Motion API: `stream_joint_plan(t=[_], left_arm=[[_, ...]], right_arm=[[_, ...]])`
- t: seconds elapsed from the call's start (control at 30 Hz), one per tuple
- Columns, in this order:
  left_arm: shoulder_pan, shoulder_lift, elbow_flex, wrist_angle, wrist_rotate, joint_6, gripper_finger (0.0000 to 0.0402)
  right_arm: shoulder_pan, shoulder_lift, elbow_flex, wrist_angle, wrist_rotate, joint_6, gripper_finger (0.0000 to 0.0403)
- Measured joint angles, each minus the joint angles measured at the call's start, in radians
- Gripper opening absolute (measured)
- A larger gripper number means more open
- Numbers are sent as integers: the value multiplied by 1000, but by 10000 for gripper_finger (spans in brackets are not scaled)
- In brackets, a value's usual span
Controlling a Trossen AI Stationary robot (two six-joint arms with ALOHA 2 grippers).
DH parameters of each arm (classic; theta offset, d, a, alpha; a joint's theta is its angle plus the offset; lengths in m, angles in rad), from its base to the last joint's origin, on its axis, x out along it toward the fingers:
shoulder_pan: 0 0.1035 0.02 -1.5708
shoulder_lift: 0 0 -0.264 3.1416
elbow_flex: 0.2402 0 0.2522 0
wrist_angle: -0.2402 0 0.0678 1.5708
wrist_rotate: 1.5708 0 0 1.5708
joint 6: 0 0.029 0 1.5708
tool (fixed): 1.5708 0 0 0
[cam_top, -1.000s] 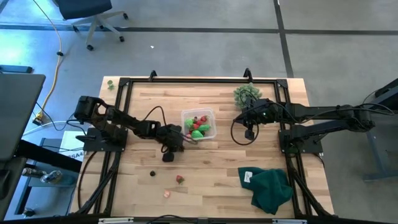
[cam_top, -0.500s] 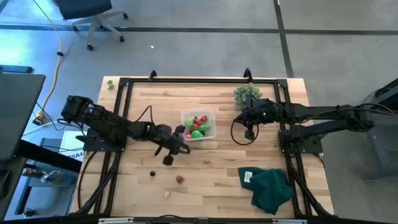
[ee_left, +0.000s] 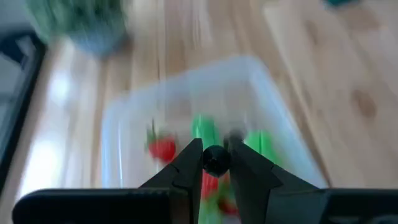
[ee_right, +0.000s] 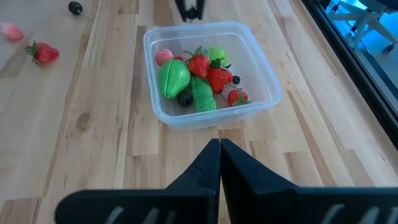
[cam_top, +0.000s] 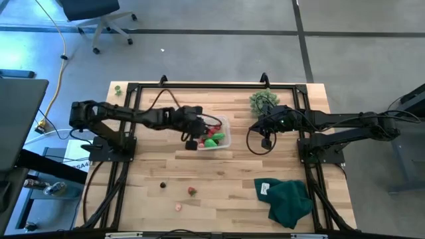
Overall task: Pick and placing Produce into tupperware
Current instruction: Put the black olive into the transparent bin
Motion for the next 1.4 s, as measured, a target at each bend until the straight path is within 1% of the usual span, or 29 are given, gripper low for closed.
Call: stream_joint_plan(t=[0.03,0.2,0.5,0.67,0.83,1.4], left_arm=[[20,9,11,-36,7,5,63],[88,65,27,-67,20,17,64],[152,140,26,-101,23,18,65],[151,158,26,-96,27,18,65],[150,176,26,-90,53,17,65],[150,177,26,-86,53,28,65]], right_arm=[[0,0,0,-1,0,0,2],[0,0,0,-1,0,0,2],[0,0,0,-1,0,0,2],[0,0,0,0,0,0,2],[0,0,0,0,0,0,2],[0,0,0,0,0,0,2]])
